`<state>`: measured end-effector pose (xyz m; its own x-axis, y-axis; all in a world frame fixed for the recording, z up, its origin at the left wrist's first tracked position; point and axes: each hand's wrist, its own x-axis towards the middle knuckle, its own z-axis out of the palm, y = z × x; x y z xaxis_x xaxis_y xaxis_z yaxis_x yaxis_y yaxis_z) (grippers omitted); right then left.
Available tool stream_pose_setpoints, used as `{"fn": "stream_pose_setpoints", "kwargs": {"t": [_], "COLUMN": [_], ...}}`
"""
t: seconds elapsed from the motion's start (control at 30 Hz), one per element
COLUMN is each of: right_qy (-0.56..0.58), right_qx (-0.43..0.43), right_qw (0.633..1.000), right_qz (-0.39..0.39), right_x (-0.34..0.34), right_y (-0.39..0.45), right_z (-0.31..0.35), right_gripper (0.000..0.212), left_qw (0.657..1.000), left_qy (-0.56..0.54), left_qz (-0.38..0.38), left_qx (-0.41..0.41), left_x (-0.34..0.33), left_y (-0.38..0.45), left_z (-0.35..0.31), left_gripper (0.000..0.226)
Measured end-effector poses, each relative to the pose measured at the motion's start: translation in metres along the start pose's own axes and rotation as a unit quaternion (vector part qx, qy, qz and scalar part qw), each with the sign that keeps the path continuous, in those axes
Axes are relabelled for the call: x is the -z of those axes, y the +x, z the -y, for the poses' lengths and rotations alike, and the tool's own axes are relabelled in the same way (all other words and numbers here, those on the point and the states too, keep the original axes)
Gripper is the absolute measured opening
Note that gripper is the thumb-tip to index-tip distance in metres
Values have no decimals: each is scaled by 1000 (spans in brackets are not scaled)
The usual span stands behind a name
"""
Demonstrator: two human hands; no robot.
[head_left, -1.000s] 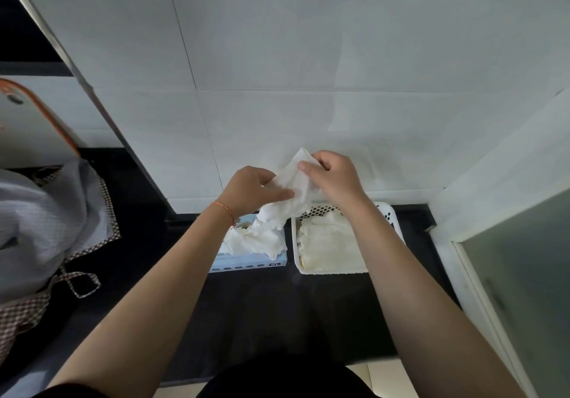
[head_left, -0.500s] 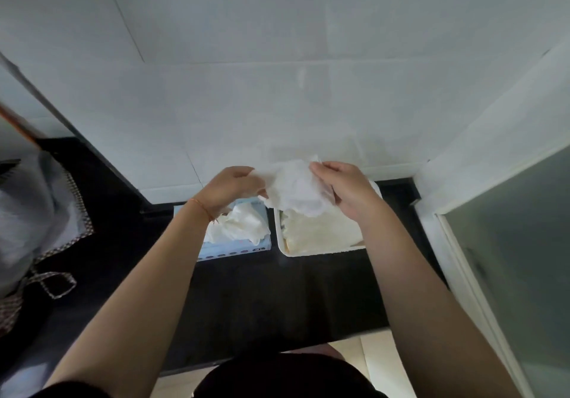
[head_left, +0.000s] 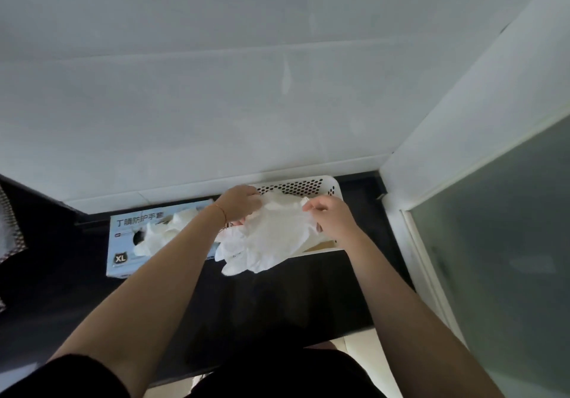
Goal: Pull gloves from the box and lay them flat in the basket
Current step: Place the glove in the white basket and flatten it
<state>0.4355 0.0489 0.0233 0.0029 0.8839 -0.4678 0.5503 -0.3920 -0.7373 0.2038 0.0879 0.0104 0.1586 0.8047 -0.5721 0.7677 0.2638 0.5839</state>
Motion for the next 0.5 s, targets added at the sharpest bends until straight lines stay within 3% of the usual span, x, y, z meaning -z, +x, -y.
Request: {"fn": "stream_pose_setpoints", "kwargs": {"t": [0.13, 0.3, 0.5], "right_qy": [-32, -123, -194], "right_qx": [21, 24, 45], "right_qw": [999, 992, 980], "right_qz": [-28, -20, 7], "right_x": [15, 23, 23], "right_y": [16, 27, 36], "right_z": [-16, -32, -37], "right_gripper": [32, 35, 39], "left_qw": [991, 972, 931], "left_qy": [119, 160, 176], "left_qz": [-63, -171, -312], "left_qx": [-8, -7, -75], "left_x": [-18, -40, -69], "left_y": [19, 28, 11], "left_z": [-11, -23, -26], "left_gripper": [46, 34, 32]}}
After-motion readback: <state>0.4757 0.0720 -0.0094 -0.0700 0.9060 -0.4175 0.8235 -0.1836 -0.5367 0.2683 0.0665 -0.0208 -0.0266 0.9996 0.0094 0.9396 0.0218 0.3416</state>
